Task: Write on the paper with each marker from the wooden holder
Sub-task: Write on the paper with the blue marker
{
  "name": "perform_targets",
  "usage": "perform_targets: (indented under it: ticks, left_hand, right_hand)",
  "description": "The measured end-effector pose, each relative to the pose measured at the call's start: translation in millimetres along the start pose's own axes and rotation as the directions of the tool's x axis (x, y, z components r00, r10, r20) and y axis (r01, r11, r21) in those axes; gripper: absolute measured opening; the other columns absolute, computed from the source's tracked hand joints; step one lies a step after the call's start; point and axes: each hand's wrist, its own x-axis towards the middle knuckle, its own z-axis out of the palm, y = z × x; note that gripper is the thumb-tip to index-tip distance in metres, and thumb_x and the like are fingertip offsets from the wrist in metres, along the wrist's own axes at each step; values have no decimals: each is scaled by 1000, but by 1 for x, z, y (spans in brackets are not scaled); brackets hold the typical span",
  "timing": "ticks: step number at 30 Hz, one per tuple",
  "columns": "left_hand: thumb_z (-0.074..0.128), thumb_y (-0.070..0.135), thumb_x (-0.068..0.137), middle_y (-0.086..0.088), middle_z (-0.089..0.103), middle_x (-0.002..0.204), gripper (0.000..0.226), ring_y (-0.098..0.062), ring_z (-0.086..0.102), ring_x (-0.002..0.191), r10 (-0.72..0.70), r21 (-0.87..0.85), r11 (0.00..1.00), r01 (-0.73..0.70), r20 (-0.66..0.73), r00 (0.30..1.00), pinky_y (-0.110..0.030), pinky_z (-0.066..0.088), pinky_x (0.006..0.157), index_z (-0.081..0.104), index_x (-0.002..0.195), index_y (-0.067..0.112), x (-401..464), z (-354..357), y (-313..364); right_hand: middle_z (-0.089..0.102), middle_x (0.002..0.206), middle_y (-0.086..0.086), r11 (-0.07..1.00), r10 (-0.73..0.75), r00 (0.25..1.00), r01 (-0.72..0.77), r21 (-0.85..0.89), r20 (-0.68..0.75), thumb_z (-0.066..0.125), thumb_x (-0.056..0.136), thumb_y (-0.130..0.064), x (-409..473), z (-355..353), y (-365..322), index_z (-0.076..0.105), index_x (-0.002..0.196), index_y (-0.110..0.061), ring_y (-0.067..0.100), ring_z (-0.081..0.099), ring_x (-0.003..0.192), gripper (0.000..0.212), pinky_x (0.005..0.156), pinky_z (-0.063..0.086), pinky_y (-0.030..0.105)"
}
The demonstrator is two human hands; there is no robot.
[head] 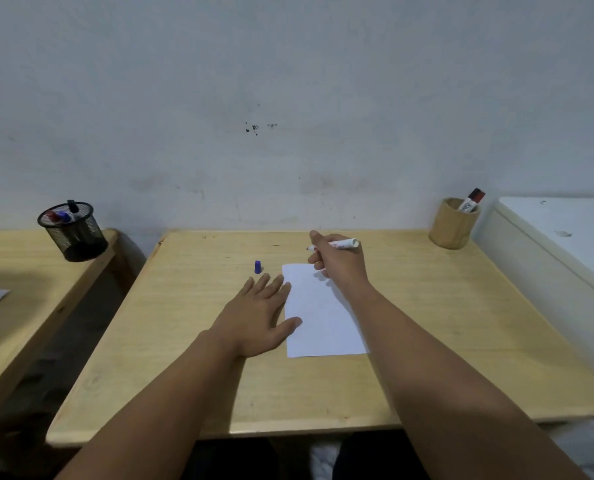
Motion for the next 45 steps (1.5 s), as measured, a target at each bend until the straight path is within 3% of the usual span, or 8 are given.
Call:
perform_targets:
  ticks: [3, 6, 11, 16, 23, 27, 35, 45]
  left_hand:
    - [32, 69, 101, 2, 5, 174, 82, -20, -4, 161, -3, -12, 1000, 3, -13, 1000, -40, -3, 130, 14, 166, 23, 0, 3, -1]
    - [30, 71, 99, 4, 5, 174, 82, -17, -5, 161, -6, -36, 999, 5, -34, 999, -39, -2, 130, 14, 166, 25, 0, 5, -2]
    - [29, 84, 90, 6, 3, 174, 96, -15, -7, 161, -7, -40, 999, 6, -25, 1000, -40, -2, 130, 14, 166, 28, 0, 4, -2]
    - [33, 91, 84, 7, 3, 174, 103, -13, -6, 160, -24, -74, 997, 22, -27, 999, -39, -1, 130, 15, 166, 30, 0, 4, -3]
    - [37, 92, 81, 8, 10, 173, 108, -19, -7, 161, -59, -89, 995, 52, -79, 995, -40, 1, 130, 21, 165, 26, -5, 3, -2]
    - [31, 99, 75, 9, 2, 174, 117, -17, -11, 160, -81, -61, 995, 79, -36, 996, -42, -2, 130, 14, 166, 27, -5, 3, -1]
    - [23, 109, 61, 9, -22, 170, 135, -19, -30, 155, -39, 13, 999, 37, 125, 991, -48, -7, 129, -14, 164, 30, -7, -1, -9]
    - [25, 113, 51, 8, -28, 168, 140, -21, -33, 154, -98, 33, 995, 94, 157, 983, -55, -12, 126, -17, 162, 37, -20, -2, -8]
  right_hand:
    - [73, 66, 2, 1000, 15, 1000, -15, -2, 3, 66, 101, -32, 4, 20, 4, 79, 91, -6, 12, 60, 52, 30, 42, 41, 15]
    - [78, 72, 0, 1000, 26, 998, -25, -13, 50, 62, 96, -25, 6, 34, 9, 80, 93, -13, 16, 65, 58, 22, 50, 47, 22]
    - [71, 63, -1, 998, -32, 999, 34, -51, 41, 71, 99, -39, 19, 51, 18, 75, 82, -11, 13, 61, 53, 33, 53, 47, 24]
    - [77, 79, 18, 996, -21, 996, 29, -88, 87, 69, 99, -29, 26, 53, 31, 76, 86, -11, 16, 63, 55, 23, 52, 47, 26]
    - [74, 67, 3, 991, -43, 998, 47, -128, 37, 72, 100, -36, 29, 54, 43, 70, 79, -10, 11, 66, 51, 34, 48, 49, 23]
    - [75, 68, 10, 993, -30, 1000, 31, -117, 6, 67, 97, -23, 30, 54, 45, 63, 81, -1, 17, 67, 52, 27, 53, 52, 28]
    - [76, 76, 23, 996, -26, 1000, 27, -86, 10, 64, 90, -20, 31, 56, 47, 59, 72, -8, 20, 67, 56, 22, 56, 52, 31]
    - [73, 67, 11, 996, -31, 999, 33, -80, 28, 67, 91, -18, 30, 55, 47, 63, 72, -11, 20, 67, 59, 21, 59, 55, 33]
